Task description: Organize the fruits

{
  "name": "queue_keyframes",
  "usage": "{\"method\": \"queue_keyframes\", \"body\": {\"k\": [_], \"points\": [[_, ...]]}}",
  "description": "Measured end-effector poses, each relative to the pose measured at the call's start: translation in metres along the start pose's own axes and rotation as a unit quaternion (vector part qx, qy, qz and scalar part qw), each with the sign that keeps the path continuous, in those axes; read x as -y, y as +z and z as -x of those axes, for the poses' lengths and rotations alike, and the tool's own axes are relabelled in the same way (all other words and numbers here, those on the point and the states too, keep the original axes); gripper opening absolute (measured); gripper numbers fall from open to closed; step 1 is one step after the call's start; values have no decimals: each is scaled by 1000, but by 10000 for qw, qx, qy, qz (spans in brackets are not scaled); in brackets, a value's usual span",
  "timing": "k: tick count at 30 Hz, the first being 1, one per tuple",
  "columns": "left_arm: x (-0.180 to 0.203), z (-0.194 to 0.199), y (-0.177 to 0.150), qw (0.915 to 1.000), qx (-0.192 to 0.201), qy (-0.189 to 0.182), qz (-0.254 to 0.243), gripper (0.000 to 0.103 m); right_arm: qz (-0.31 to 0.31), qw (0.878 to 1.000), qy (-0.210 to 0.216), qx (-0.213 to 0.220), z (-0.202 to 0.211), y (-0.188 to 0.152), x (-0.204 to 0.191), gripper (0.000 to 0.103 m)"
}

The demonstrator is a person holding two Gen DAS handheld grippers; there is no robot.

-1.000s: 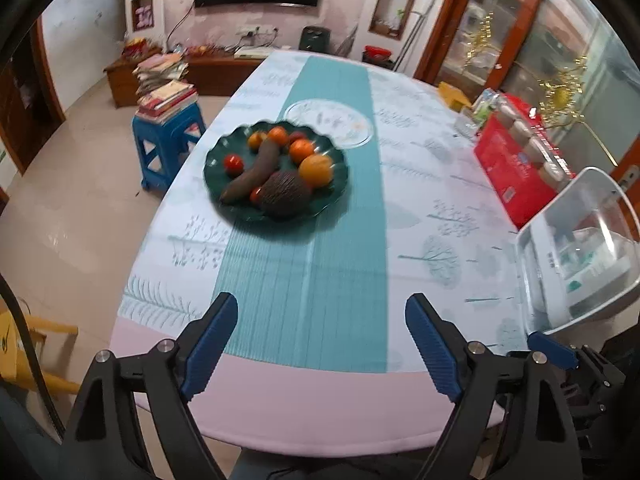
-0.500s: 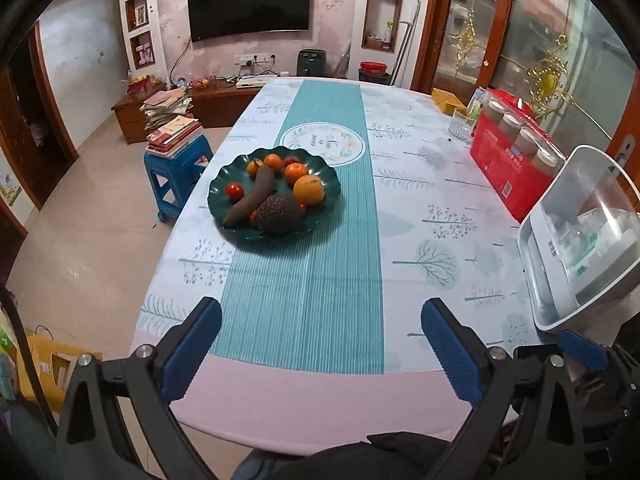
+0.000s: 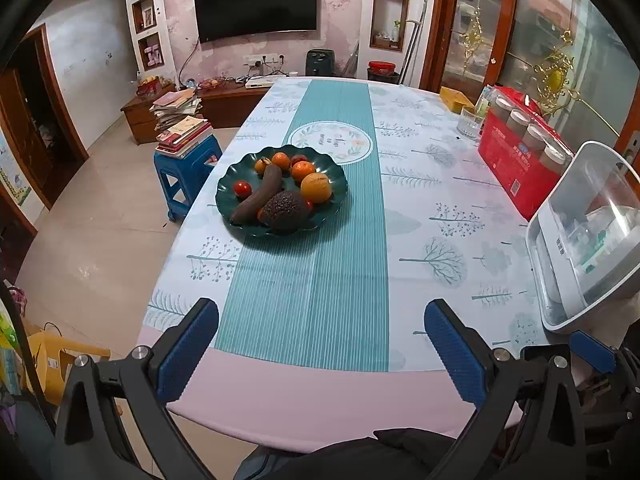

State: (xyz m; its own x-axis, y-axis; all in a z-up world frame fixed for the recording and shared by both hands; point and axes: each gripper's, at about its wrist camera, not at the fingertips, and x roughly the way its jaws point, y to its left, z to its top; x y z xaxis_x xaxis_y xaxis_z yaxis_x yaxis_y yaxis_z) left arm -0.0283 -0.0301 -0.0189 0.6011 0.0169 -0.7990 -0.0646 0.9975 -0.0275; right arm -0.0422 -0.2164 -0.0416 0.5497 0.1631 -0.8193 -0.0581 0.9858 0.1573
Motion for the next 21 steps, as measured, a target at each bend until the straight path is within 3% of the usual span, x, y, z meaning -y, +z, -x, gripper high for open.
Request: {"method": "queue_keyframes", "body": {"k": [21], "points": [[15, 3, -7, 9999, 130, 26, 24, 102, 51, 10000, 49, -59, -3, -4, 5, 103]]}}
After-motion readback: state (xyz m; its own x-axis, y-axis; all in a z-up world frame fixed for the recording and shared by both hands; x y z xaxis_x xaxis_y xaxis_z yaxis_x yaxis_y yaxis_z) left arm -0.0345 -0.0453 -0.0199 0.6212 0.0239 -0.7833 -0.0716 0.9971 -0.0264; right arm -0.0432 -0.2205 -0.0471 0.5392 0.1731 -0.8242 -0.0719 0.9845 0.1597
